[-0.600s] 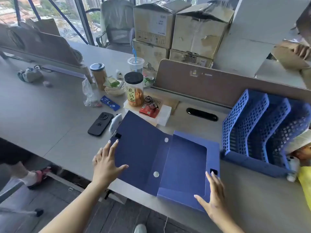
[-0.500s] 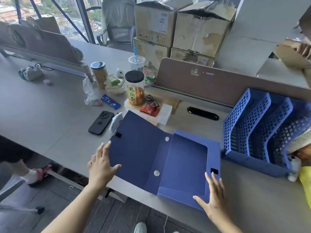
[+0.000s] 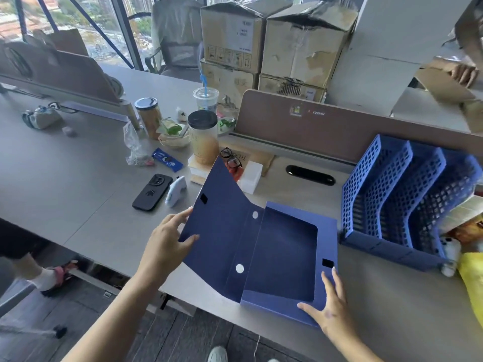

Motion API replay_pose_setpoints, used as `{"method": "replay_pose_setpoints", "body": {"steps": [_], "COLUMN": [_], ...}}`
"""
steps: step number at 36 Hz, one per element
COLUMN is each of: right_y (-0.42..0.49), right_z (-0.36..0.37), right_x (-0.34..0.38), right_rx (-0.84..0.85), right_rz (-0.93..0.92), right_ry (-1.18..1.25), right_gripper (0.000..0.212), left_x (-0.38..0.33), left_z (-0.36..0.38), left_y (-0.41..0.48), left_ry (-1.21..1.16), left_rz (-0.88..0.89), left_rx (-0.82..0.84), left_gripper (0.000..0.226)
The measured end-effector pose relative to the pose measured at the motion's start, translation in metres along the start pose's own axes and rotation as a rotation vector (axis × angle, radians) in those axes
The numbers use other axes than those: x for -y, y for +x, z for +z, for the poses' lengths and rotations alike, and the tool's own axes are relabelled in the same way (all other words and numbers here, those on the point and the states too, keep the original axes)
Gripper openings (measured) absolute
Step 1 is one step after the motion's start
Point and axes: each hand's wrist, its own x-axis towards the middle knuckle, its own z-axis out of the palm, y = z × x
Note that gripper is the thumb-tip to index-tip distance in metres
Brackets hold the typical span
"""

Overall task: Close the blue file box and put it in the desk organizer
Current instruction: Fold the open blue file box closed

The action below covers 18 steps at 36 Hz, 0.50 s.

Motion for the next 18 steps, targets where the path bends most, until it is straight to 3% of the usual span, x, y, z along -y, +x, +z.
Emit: {"method": "replay_pose_setpoints", "body": {"steps": [10, 14, 18], "right_y": [0.004, 0.002, 0.004], "right_z": [-0.024, -0.04, -0.051], "right_x": [0.007, 0.035, 0.07], "right_rx": [0.109, 0.084, 0.142], "right_rz": [0.024, 0.004, -0.022], "right_ry": [0.041, 0.139, 0.635], "right_gripper": [0.1, 0.069, 0.041], "left_x": [-0.06, -0.07, -0.075], "left_z": [0.029, 0.064, 0.106], "left_y": [0.017, 0.017, 0.016], "left_ry": [-0.155, -0.214, -0.209], "left_rz": [0.156, 0.193, 0.183], "left_rx": [0.333, 0.458, 0.534], "left_gripper": [0.052, 0.053, 0.049]}}
